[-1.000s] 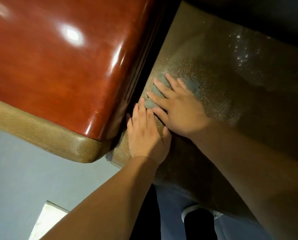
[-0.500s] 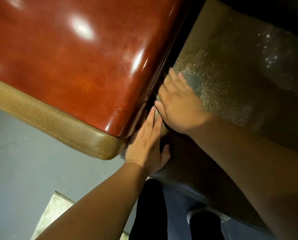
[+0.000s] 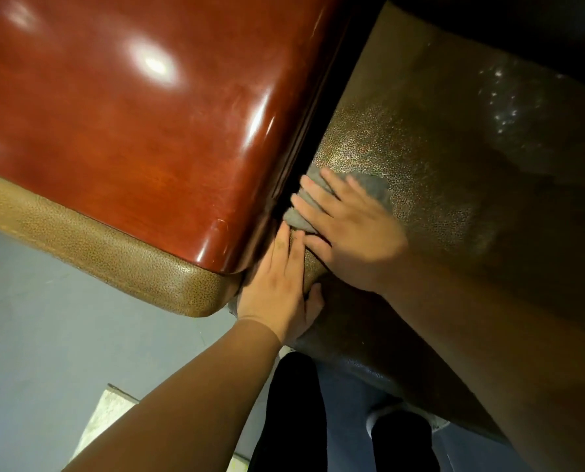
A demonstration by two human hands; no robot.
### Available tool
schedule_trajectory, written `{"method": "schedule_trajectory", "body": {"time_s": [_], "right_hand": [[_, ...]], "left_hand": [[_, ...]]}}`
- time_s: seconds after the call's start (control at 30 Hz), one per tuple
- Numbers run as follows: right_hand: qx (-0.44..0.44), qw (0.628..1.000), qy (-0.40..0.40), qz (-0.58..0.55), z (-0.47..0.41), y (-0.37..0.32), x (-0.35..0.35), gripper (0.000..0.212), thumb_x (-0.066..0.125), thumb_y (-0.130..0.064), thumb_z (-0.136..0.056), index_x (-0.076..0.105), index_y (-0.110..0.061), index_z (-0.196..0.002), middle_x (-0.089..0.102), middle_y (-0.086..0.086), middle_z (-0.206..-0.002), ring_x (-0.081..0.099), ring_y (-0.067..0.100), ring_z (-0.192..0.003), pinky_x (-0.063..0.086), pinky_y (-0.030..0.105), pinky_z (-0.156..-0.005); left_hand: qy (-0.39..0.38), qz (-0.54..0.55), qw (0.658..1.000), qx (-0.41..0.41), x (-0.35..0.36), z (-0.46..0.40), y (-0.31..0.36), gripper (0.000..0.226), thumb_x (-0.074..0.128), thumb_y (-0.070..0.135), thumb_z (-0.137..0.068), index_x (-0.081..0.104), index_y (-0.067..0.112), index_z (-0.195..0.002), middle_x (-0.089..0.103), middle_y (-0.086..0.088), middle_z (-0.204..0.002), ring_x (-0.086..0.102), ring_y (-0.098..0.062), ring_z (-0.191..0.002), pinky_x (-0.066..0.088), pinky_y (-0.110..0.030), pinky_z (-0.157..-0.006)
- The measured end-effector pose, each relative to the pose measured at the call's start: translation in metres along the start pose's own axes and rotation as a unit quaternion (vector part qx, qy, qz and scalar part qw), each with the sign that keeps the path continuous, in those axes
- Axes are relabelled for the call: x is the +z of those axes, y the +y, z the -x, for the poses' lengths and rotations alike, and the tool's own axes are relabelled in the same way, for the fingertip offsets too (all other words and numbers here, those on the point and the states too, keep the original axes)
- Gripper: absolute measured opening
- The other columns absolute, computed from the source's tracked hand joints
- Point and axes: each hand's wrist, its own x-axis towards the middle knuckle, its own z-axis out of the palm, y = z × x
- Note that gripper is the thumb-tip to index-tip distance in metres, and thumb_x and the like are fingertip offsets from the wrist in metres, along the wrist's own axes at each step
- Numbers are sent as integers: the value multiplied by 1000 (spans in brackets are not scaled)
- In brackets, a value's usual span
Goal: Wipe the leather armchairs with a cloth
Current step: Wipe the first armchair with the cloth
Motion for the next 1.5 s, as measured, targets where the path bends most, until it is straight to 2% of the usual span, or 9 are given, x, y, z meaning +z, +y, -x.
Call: {"method": "schedule_trajectory", "body": {"time_s": [0.13, 0.3, 0.47, 0.63, 0.8, 0.9, 1.13, 1.33, 1.5], "right_hand": [[145, 989, 15, 3, 40, 72, -14, 63, 31, -48, -108, 21, -23, -165, 13, 4, -174, 2, 30, -161, 9, 52, -129], [417, 908, 18, -40, 77, 112, -32, 68, 18, -49, -108, 5, -16, -167, -2, 11, -174, -7, 36, -159, 5, 53, -129], [345, 936, 49, -47, 87, 53, 2, 68, 30, -47, -107, 10, -21, -167, -2, 5, -175, -9, 31, -160, 6, 52, -130], [200, 978, 35, -40, 149, 100, 25, 73, 34, -53, -104, 10, -24, -166, 3, -3, -175, -5, 21, -161, 8, 46, -131], [520, 843, 65, -123, 228, 227, 17, 72, 11, -56, -105, -6, -22, -166, -8, 4, -174, -12, 26, -160, 6, 50, -130], [608, 770, 73, -179, 228, 241, 15, 72, 16, -53, -107, -7, -17, -165, -9, 12, -174, -12, 33, -159, 2, 52, -129], [482, 859, 87, -152, 240, 171, 26, 71, 20, -55, -107, 4, -20, -167, -6, 10, -174, -13, 31, -160, 4, 52, -129], [606, 759, 108, -212, 198, 286, 6, 75, 16, -59, -105, -2, -19, -166, -10, 12, -174, -13, 33, -159, -3, 50, -129], [566, 797, 109, -179, 194, 294, 4, 77, 15, -59, -105, -3, -16, -166, -10, 15, -173, -13, 34, -159, -2, 52, -129]], "left_hand": [[-7, 72, 997, -5, -1, 1, -3, 91, 44, 52, -99, 2, 13, -169, -15, -3, -176, 5, -21, -161, 7, -27, -126], [-17, 57, 997, -53, -26, -17, 29, 81, 40, 55, -102, 14, 16, -169, -2, -12, -176, 15, -33, -160, 22, -47, -129], [-45, 41, 996, 67, -46, -67, 87, 79, 19, 59, -100, 12, 20, -169, -7, -8, -177, -15, -24, -162, -12, -46, -131], [-25, -44, 977, 206, -46, -128, 137, 75, 13, 59, -105, 18, 19, -168, 9, -6, -177, -1, -24, -164, -6, -52, -131], [-23, -65, 969, 238, -27, -167, 206, 77, 10, 66, -104, 16, 25, -169, 7, 1, -178, 0, -24, -164, 0, -51, -132], [9, -100, 973, 208, -18, -171, 230, 74, 17, 67, -104, 18, 30, -168, 11, 3, -177, 3, -24, -164, 5, -53, -132], [33, -119, 973, 193, -11, -173, 229, 73, 33, 62, -102, 23, 31, -167, 15, 5, -177, 7, -23, -164, 8, -53, -132], [80, -123, 969, 197, 7, -171, 220, 78, 40, 56, -96, 24, 28, -168, 22, 2, -175, 16, -30, -162, 12, -54, -131], [80, -115, 971, 195, 2, -176, 219, 79, 42, 55, -95, 26, 28, -167, 24, 2, -174, 19, -32, -160, 10, -53, -131]]}}
